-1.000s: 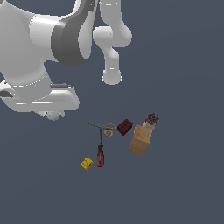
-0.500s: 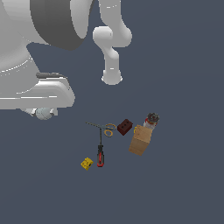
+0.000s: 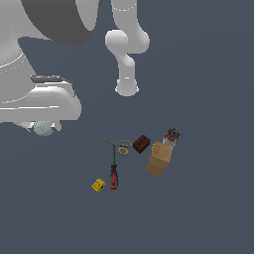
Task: Pick up a designated object from a clutter of objects.
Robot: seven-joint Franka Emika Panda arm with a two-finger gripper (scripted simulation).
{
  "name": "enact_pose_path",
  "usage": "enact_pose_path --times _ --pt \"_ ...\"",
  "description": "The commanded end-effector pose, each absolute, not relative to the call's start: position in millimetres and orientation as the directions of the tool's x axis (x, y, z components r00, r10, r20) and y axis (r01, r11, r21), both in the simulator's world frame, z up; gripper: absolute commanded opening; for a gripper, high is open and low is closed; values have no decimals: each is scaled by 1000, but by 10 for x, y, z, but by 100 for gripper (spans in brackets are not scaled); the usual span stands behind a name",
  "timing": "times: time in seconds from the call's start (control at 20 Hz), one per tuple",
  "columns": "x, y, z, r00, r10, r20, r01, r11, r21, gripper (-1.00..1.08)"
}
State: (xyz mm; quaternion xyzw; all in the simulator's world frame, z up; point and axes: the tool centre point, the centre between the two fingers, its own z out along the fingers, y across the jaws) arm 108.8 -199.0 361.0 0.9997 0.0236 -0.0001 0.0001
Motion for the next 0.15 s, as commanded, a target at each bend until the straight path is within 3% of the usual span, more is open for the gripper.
enact_pose_path --times 0.0,0.1 --pt "1105 -1989 3634 999 47 0 47 -999 0 -100" --pt "1108 -1989 3638 999 47 0 47 -999 0 -100"
